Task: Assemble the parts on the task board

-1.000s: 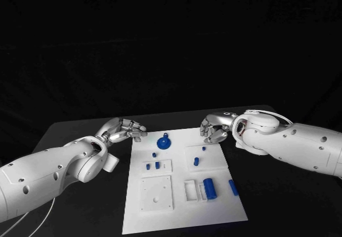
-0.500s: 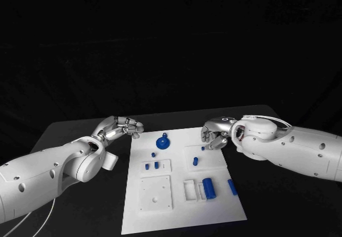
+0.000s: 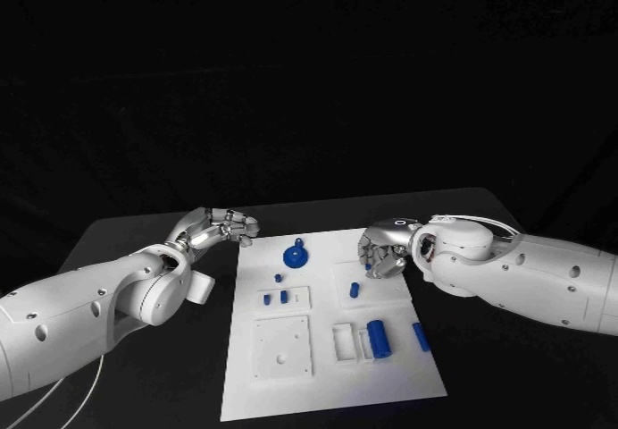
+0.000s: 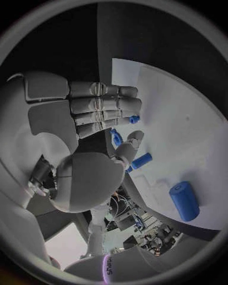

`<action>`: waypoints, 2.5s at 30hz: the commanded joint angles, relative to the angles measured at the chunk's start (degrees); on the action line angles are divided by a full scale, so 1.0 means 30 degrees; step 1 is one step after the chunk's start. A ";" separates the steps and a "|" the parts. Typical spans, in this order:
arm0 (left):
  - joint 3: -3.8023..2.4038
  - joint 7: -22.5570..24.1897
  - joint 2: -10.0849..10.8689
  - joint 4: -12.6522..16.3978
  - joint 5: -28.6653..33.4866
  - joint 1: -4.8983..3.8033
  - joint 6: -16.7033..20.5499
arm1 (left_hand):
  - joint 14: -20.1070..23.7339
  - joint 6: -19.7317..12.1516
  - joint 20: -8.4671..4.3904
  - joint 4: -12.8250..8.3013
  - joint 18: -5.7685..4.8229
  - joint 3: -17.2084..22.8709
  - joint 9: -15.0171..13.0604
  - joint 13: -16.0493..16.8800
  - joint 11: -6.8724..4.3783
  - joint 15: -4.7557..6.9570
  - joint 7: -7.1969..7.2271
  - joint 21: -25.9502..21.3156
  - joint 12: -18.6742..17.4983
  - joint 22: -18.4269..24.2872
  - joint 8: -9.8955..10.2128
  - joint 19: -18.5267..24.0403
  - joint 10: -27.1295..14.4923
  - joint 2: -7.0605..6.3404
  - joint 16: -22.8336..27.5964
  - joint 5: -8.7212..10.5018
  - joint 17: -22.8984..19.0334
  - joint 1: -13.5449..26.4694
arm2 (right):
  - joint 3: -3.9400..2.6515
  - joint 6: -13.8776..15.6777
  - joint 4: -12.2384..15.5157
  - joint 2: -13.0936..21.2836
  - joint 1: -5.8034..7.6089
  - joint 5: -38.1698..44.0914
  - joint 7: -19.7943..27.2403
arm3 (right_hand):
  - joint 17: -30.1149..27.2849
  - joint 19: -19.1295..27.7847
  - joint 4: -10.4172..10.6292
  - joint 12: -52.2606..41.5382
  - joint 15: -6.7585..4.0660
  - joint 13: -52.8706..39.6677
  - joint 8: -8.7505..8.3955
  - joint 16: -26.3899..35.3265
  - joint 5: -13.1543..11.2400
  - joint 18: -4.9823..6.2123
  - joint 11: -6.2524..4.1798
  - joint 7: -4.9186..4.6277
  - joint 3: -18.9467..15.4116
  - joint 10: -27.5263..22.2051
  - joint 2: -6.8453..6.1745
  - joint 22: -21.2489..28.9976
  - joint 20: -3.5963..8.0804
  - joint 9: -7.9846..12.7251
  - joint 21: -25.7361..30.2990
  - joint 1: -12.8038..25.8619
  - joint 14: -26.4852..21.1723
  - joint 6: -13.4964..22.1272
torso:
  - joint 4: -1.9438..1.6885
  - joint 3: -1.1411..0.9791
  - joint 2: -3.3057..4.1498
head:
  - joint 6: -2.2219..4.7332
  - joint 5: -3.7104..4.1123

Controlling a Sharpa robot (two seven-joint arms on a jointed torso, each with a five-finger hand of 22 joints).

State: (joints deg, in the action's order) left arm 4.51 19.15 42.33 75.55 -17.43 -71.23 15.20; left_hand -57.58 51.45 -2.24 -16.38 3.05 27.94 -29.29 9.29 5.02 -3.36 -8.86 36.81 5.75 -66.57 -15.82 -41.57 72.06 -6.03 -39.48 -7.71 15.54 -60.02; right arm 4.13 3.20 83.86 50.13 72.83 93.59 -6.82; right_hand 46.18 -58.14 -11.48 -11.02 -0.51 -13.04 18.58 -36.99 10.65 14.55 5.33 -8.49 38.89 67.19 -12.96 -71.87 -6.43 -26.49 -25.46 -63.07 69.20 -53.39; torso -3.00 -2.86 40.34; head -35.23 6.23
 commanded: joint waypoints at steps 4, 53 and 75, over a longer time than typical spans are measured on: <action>-0.0010 0.0150 -0.0011 0.0012 0.0369 -0.0010 -0.0053 | -0.0025 -0.0139 0.0062 0.0025 -0.0220 -0.0111 0.0025 -0.0023 0.0161 -0.0103 -0.0030 -0.0084 -0.0081 -0.0036 -0.0040 0.0043 -0.0026 0.0163 0.0140 -0.0071 0.0065 0.0111 | 0.0032 -0.0036 -0.0223 -0.0246 -0.0307 0.0800 -0.0241 | 0.0133 -0.0169 0.0037 0.0252 -0.0084 0.0089 -0.0052 0.0155 -0.0245 0.0148 0.0038 -0.0008 0.0491 0.0096 -0.0034 0.0015 0.0032 0.0084 0.0105 -0.0393 0.0040 -0.0158 | -0.0009 -0.0015 -0.0001 | -0.0057 -0.0027; -0.0008 -0.0183 0.0125 -0.0021 0.0388 -0.0010 -0.0291 | -0.0170 -0.0245 0.0086 -0.0023 -0.0223 -0.0023 0.0077 -0.0101 0.0186 -0.0116 -0.0065 -0.0298 -0.0378 -0.0349 -0.0081 0.0035 0.0093 0.0249 0.0810 -0.1758 0.0981 -0.0042 | 0.0145 0.2352 -0.0071 -0.0541 -0.1225 0.4501 -0.0884 | 0.2098 -0.1976 -0.0712 0.0064 -0.1119 -0.1438 0.0954 -0.0166 0.1283 0.0148 -0.1123 0.1141 0.3889 0.3490 -0.0241 -0.0580 0.0830 -0.0990 -0.0995 -0.1344 0.1707 -0.2900 | -0.0008 0.0014 -0.0013 | -0.0151 0.0183; -0.0006 -0.0346 0.0011 -0.0256 0.0697 0.0001 -0.0436 | -0.0180 -0.0269 0.0095 -0.0016 -0.0231 -0.0020 0.0086 -0.0115 0.0196 -0.0124 -0.0073 -0.0342 -0.0426 -0.0407 -0.0087 0.0035 0.0097 0.0336 0.0931 -0.1875 0.1150 -0.0082 | -0.1479 0.2693 0.0525 -0.0327 -0.1199 0.2025 -0.0360 | 0.2328 -0.2048 -0.0546 0.0120 -0.1163 -0.1579 0.0965 -0.0177 0.1709 0.0148 -0.1172 0.1184 0.3884 0.3636 -0.0334 -0.0629 0.0876 -0.1214 -0.1066 -0.1264 0.1762 -0.2967 | -0.0005 0.0017 -0.0010 | 0.0063 0.0126</action>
State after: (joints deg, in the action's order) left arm 4.51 18.12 42.36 74.73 -16.29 -71.21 14.87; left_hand -57.78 51.08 -2.24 -16.38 2.97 27.94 -29.09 9.00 5.22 -3.55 -9.22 36.06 4.86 -67.73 -15.81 -41.57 72.26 -5.35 -37.04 -13.14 18.94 -60.24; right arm 0.00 11.65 85.12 48.96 69.20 103.96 -9.06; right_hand 53.11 -63.79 -13.53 -10.53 -3.68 -17.66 21.22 -37.16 15.52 14.61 1.83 -4.97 50.59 77.83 -14.05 -73.71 -3.89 -30.02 -28.40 -67.10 74.47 -62.02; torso -3.04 -2.81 40.23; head -35.11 6.67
